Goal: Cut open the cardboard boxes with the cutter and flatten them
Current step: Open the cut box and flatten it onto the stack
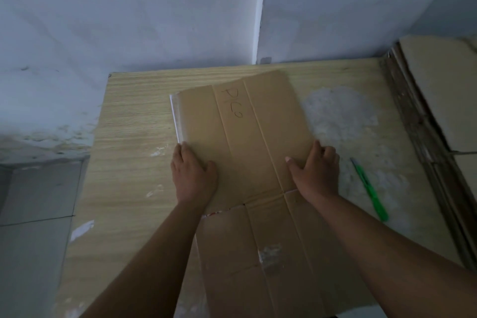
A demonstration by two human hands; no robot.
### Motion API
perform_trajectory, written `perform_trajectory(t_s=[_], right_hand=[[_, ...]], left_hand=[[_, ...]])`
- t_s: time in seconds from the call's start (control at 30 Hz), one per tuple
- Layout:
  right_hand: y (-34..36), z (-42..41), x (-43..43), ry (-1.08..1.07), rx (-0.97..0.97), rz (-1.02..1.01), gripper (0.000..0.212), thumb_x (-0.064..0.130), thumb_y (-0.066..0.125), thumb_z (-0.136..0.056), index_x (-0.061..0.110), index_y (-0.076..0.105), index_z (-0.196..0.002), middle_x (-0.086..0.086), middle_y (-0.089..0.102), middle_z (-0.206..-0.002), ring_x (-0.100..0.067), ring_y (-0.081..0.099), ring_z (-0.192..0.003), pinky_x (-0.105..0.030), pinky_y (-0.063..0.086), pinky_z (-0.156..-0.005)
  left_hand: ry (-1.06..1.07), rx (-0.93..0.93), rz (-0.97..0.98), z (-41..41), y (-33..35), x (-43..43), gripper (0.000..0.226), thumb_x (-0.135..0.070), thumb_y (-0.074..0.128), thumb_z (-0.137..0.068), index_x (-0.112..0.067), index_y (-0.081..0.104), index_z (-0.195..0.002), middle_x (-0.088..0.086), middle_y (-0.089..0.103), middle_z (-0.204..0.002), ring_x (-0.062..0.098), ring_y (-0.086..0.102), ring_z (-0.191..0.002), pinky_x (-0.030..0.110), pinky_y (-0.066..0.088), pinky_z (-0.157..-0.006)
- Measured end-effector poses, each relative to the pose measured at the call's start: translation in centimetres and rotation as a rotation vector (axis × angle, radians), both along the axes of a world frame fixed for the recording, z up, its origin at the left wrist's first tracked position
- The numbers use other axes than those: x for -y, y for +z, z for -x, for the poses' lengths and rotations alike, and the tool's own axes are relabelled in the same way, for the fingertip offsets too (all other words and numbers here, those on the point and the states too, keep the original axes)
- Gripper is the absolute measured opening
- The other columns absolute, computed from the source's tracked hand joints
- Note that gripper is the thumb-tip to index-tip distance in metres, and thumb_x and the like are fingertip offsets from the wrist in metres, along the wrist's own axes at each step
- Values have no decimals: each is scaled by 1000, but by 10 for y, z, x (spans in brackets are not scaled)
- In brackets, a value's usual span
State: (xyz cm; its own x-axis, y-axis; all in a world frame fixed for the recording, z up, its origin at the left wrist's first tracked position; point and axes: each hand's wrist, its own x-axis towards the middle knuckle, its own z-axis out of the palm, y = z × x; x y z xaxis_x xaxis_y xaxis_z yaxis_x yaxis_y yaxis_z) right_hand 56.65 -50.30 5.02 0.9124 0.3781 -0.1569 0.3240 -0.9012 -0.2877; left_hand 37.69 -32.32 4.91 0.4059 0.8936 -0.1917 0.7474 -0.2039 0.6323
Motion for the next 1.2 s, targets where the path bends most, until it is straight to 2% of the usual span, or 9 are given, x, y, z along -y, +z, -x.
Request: perform_trajectory(t_s=[0.17, 0.27, 0.33, 0.43, 0.5, 0.57, 0.7, 0.87, 1.2], right_hand=[[7, 6, 22, -123, -132, -126, 55, 46, 60, -94, 4, 46, -128, -22, 40, -131, -44, 51, -114, -45, 44, -94], [20, 0, 30, -53, -121, -114, 33, 37, 45, -103, 10, 44, -122, -24, 57, -116, -43, 60, -102, -44, 44, -76], [28, -4, 34, -7, -88, -152, 21, 34, 41, -105, 15, 44, -113, -22, 64, -98, -42, 62, -92, -40, 39, -65], [42, -9, 40, -17, -46, -327, 17, 32, 41, -105, 17, 45, -98, -16, 59, -80, -41, 62, -80, -39, 38, -59], [56, -14, 45, -64, -22, -435, 23, 33, 44, -104, 13, 53, -98, -18, 64, -86, -41, 62, -83, -42, 44, -64], [73, -27, 51, -91, 11, -505, 25, 32, 47, -104, 10, 59, -103, -19, 69, -98, -40, 63, -92, -43, 47, -72], [115, -68, 77, -119, 66, -563, 29, 30, 47, -104, 7, 62, -113, -20, 69, -110, -38, 62, -101, -38, 41, -75], [143, -139, 144, -213, 132, -520, 30, 30, 50, -103, 6, 68, -106, -18, 69, -109, -35, 62, -101, -33, 39, -75], [141, -307, 332, -232, 198, -537, 34, 30, 55, -100, 5, 69, -118, -19, 69, -115, -36, 63, -106, -37, 46, -87]], left_hand=[[155, 88, 87, 39, 7, 10, 56, -14, 63, -94, 2, 45, -145, 19, 47, -139, 35, 53, -121, 35, 41, -100], [161, 19, 136, 42, -1, 5, 33, -28, 64, -91, -2, 66, -112, 17, 65, -106, 37, 62, -98, 37, 43, -80], [144, -17, 170, 40, -2, 4, 41, -41, 62, -88, -4, 68, -103, 17, 66, -96, 39, 62, -94, 37, 42, -74], [186, 12, 214, 29, 12, 5, 60, -56, 60, -82, -8, 68, -117, 21, 63, -115, 42, 59, -109, 43, 50, -92], [256, 38, 235, 19, 24, 8, 47, -42, 67, -91, -13, 61, -129, 23, 50, -134, 43, 52, -121, 45, 45, -107], [237, 171, 272, 5, 34, 11, 41, -33, 65, -96, -17, 53, -133, 20, 53, -133, 39, 57, -113, 46, 50, -101], [91, 307, 228, -41, 54, 28, 38, -32, 55, -102, -27, 48, -139, 14, 69, -103, 35, 66, -91, 49, 56, -80], [27, 370, 140, -119, 87, 76, 47, -30, 61, -101, -8, 54, -143, 10, 67, -120, 33, 63, -111, 47, 52, -96], [-56, 393, 44, -301, 100, 249, 41, -31, 58, -103, -9, 64, -136, 7, 71, -111, 29, 64, -102, 42, 53, -91]])
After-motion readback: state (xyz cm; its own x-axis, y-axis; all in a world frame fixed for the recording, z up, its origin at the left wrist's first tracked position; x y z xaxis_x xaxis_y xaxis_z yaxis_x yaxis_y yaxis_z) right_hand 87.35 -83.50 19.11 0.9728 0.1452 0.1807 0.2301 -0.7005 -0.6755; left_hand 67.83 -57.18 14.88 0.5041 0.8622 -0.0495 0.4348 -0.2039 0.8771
